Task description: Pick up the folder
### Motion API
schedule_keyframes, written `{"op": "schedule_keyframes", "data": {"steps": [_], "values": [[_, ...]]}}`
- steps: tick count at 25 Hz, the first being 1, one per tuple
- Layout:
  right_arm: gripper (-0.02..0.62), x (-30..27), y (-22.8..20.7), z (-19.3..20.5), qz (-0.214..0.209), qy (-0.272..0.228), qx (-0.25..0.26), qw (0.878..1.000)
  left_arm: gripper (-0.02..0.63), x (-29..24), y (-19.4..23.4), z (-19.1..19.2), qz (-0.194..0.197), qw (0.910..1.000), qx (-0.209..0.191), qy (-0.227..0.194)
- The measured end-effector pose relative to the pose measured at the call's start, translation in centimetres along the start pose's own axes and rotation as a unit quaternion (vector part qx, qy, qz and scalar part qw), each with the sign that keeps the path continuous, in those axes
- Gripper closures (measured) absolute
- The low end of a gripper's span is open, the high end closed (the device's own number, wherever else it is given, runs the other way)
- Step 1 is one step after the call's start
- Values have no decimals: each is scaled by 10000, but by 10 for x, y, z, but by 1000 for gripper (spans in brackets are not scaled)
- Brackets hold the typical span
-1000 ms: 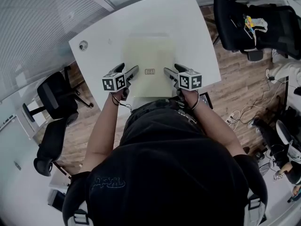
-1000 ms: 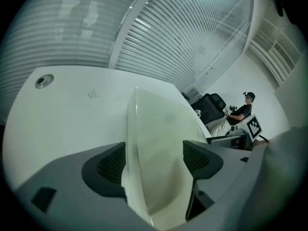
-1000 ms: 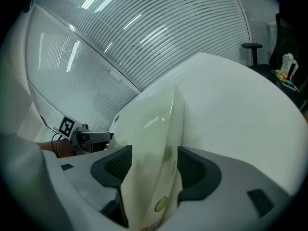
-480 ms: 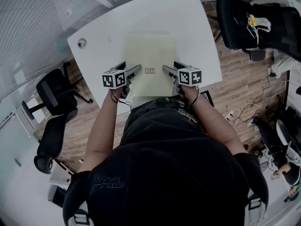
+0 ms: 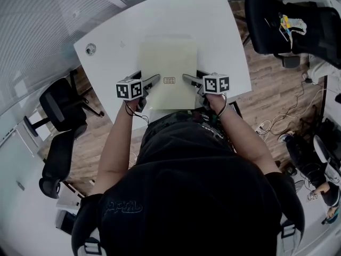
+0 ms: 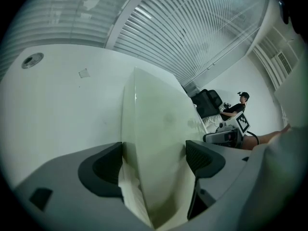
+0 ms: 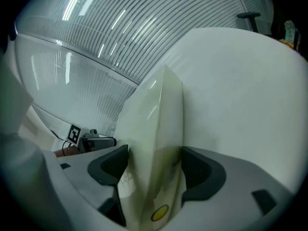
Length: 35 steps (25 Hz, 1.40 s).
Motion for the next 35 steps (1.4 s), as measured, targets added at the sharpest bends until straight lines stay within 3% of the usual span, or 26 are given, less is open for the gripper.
{"op": "schedule_keyframes", "data": {"steps": [9, 18, 27, 35], "values": [[261, -2, 0, 0, -69, 165, 90, 9998, 190, -4, 5, 2, 172, 9995, 223, -138], [262, 5, 7, -8, 292, 171, 427, 9985, 190, 0, -3, 3, 53, 9996, 238, -137], [261, 25, 31, -5, 206, -102, 683, 9974, 190, 26, -30, -3, -31, 9989, -326, -344], [261, 55, 67, -10, 344, -599, 1209, 9903, 190, 64, -59, -12, -97, 9933, -797, -827]]}}
Point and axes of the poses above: the fingertips, and each gripper's own axes: x backward along the fingers, y to its left, z out of its underside, the point moved 7 cm from there along x, backward along the fingers, and after that the axes turned 5 degrees about z, right-handed, at the moved point
